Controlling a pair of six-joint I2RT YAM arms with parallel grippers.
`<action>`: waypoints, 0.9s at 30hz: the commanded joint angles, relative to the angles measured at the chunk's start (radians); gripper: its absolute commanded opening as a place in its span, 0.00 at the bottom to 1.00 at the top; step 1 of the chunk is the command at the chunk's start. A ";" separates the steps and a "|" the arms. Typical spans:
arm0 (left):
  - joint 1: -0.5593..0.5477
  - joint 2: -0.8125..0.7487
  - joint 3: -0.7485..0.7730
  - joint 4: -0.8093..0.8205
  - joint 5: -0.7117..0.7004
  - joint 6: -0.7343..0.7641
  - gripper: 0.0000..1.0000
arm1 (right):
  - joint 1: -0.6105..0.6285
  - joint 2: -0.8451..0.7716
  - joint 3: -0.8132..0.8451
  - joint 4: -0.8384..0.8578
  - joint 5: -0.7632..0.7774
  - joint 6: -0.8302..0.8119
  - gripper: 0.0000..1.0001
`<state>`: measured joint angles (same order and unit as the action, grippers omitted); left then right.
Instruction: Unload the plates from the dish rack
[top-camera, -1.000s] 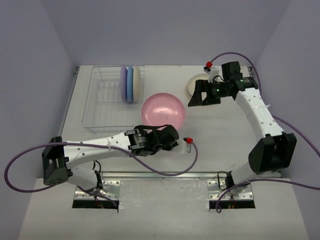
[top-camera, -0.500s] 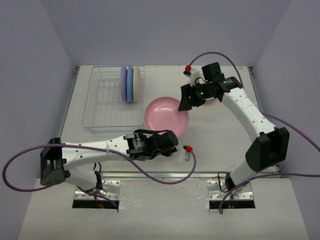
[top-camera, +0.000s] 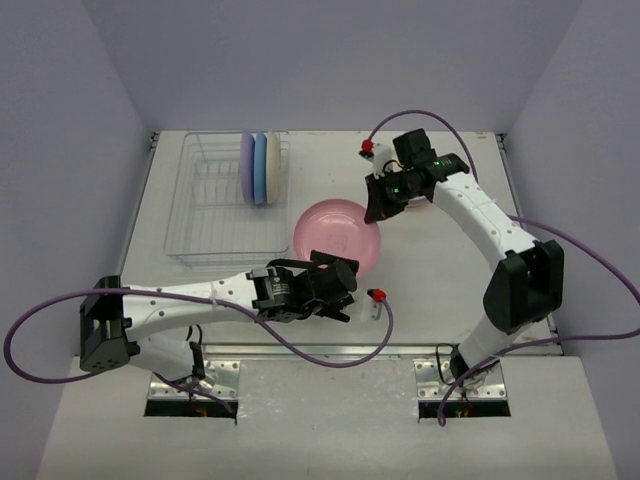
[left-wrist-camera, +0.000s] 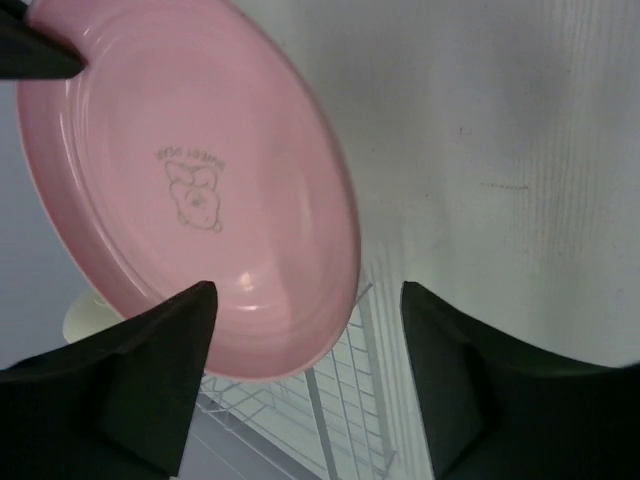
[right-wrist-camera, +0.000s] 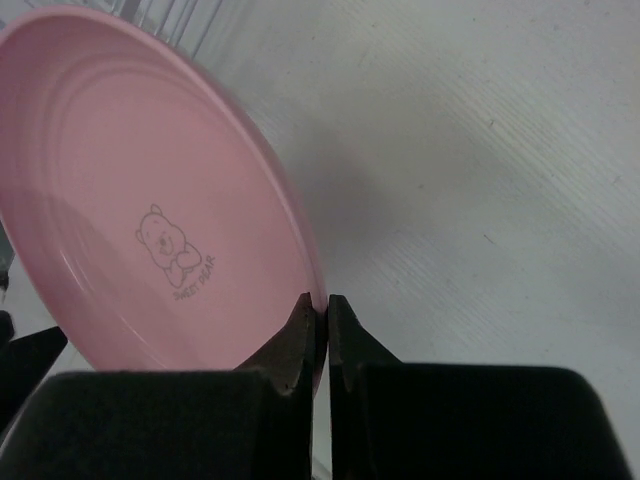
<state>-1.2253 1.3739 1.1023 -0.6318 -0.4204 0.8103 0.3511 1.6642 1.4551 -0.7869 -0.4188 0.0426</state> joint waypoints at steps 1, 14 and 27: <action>0.022 -0.057 0.035 0.052 -0.065 -0.040 1.00 | -0.007 -0.045 0.035 0.017 0.067 -0.006 0.00; 0.528 -0.095 0.443 0.059 0.056 -0.411 1.00 | -0.416 0.144 0.282 0.017 -0.015 0.096 0.00; 0.977 0.013 0.580 -0.089 0.319 -0.806 1.00 | -0.534 0.511 0.634 0.039 -0.017 0.183 0.00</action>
<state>-0.3798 1.3686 1.6642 -0.6871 -0.2712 0.1528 -0.1867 2.1513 1.9994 -0.7930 -0.4024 0.1934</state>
